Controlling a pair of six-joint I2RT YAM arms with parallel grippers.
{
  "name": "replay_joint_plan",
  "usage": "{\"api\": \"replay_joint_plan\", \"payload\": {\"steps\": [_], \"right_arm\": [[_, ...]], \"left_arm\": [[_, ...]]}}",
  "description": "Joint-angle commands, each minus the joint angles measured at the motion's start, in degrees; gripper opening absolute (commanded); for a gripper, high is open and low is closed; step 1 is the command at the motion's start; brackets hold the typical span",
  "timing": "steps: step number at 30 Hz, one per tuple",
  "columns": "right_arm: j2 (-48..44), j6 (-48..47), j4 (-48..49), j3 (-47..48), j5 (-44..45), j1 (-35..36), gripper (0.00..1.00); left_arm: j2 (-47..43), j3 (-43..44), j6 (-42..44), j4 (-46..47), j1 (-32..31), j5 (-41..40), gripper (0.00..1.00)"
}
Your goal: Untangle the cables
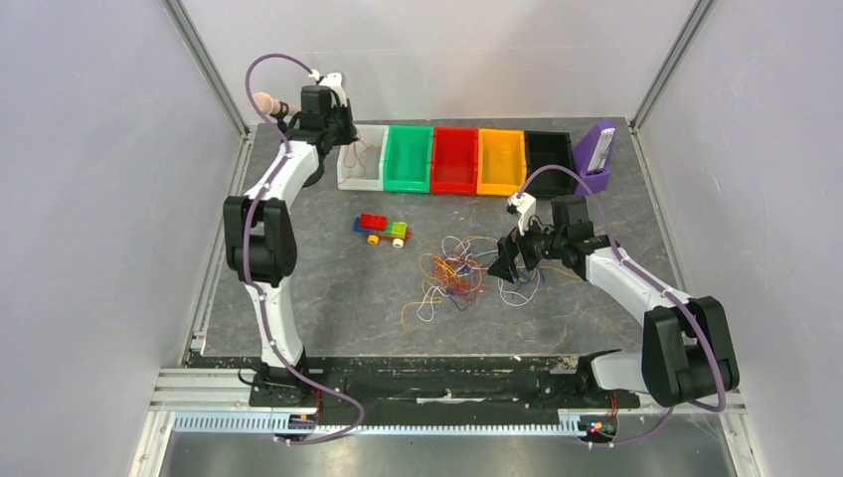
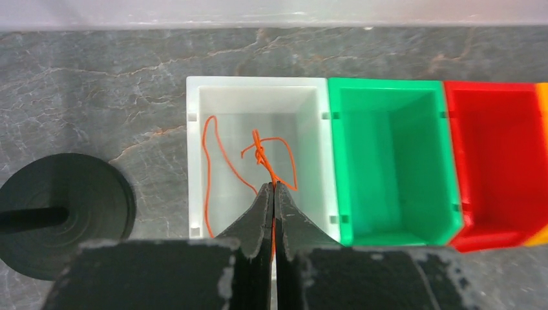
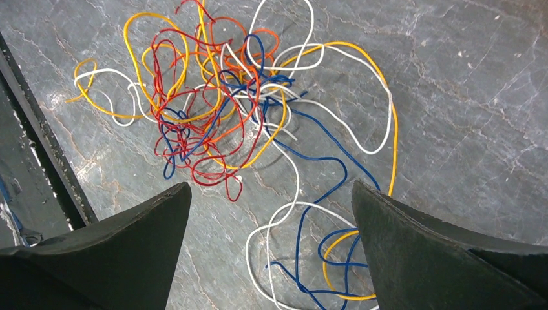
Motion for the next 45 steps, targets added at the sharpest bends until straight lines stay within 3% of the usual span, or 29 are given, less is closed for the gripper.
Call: {"api": "replay_joint_plan", "payload": {"steps": [1, 15, 19, 20, 28, 30, 34, 37, 45], "right_arm": [[1.04, -0.69, 0.85, -0.58, -1.35, -0.66, 0.98], [3.84, -1.28, -0.83, 1.92, -2.26, -2.07, 0.98], [3.28, -1.19, -1.11, 1.59, -3.22, -2.10, 0.98], [2.97, -1.13, -1.11, 1.42, -3.42, -2.13, 0.98], [0.85, -0.73, -1.13, 0.69, -4.34, -2.09, 0.98], [0.01, -0.82, -1.27, 0.68, -4.42, -2.11, 0.98], [-1.07, -1.82, -2.49, 0.53, -4.68, -2.10, 0.98], [-1.34, -2.78, -3.49, 0.31, -4.94, -2.15, 0.98], [0.21, -3.70, -4.03, 0.25, -6.18, -2.08, 0.98]], "left_arm": [[4.91, 5.17, 5.99, -0.01, -1.87, -6.21, 0.02], [13.56, 9.36, 7.93, -3.24, -2.75, -9.04, 0.04], [9.54, 10.02, 8.89, -6.18, -2.29, -4.89, 0.44], [7.58, 9.69, 8.95, -6.69, -2.33, -3.23, 0.50], [-3.73, 10.82, 12.68, -15.24, -1.53, 0.96, 0.68], [-5.65, 10.70, 17.81, -21.05, -0.87, 3.79, 0.68], [-7.60, 8.96, 30.42, -32.39, 1.72, 9.91, 0.57], [-6.35, 9.18, 40.21, -40.61, 3.42, 10.70, 0.61], [-3.48, 5.49, 55.93, -41.22, 6.47, 14.02, 0.63]]}}
